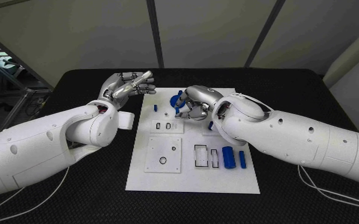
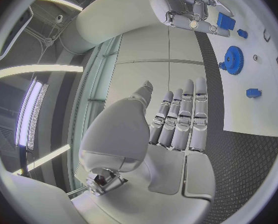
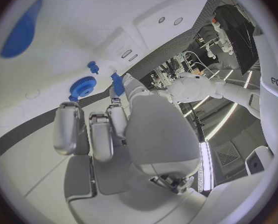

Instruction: Assemble the parts on the task board

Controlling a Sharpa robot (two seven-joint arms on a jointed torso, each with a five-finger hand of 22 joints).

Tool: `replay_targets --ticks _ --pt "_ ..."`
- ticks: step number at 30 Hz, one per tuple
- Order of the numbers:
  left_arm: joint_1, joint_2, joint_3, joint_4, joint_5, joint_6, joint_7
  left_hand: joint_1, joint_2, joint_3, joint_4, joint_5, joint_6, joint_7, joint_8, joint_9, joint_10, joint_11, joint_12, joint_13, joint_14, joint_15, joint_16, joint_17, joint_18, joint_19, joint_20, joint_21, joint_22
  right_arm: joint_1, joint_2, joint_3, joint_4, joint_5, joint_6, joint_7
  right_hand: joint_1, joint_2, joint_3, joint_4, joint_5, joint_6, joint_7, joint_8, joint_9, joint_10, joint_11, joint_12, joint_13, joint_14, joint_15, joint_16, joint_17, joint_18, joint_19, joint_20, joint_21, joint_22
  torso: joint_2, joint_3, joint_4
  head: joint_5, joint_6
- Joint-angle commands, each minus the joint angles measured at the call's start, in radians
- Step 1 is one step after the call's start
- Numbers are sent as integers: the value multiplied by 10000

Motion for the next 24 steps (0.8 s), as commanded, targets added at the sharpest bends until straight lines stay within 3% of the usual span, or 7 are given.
replay_targets --ticks 1,13,18,24 --pt "17 22 10 -29 -51 124 35 -27 90 0 -41 5 38 37 -41 -5 22 44 -37 -15 65 15 -41 17 -129 -66 25 57 12 -44 89 2 12 -787 505 -344 -68 -63 -71 -11 -28 126 -108 37 10 -62 -34 -23 22 912 -74 1 1944 -67 -32 -33 -40 -7 -7 2 -1 185 -75" --pt "17 53 10 -89 -51 136 30 -27 90 0 -41 5 38 37 -41 -5 22 44 -37 -15 65 15 -41 17 -129 -66 25 57 12 -328 316 -19 -17 -1226 586 -413 -74 -66 -72 -11 -27 129 -110 39 11 -57 -34 -19 29 919 -74 14 1972 -74 -13 -33 -25 23 -5 -5 -15 327 -181" --pt "17 64 10 -92 -51 145 29 -27 90 0 -41 5 38 37 -41 -5 22 44 -37 -15 65 15 -41 17 -129 -66 25 57 12 -374 357 -226 8 -1253 613 -407 -74 -66 -72 -11 -27 129 -110 39 11 -57 -34 -19 29 919 -74 14 1972 -74 -13 -33 -25 23 -10 -13 -1 359 -215" --pt "17 62 10 -94 -51 146 31 -27 90 0 -41 5 38 37 -41 -5 22 44 -37 -15 65 15 -41 17 -129 -66 25 57 12 -392 405 -315 -1 -1263 647 -399 -74 -66 -72 -11 -27 129 -110 39 11 -57 -34 -19 29 919 -74 14 1972 -74 -13 -33 -25 23 -14 -12 6 399 -246"
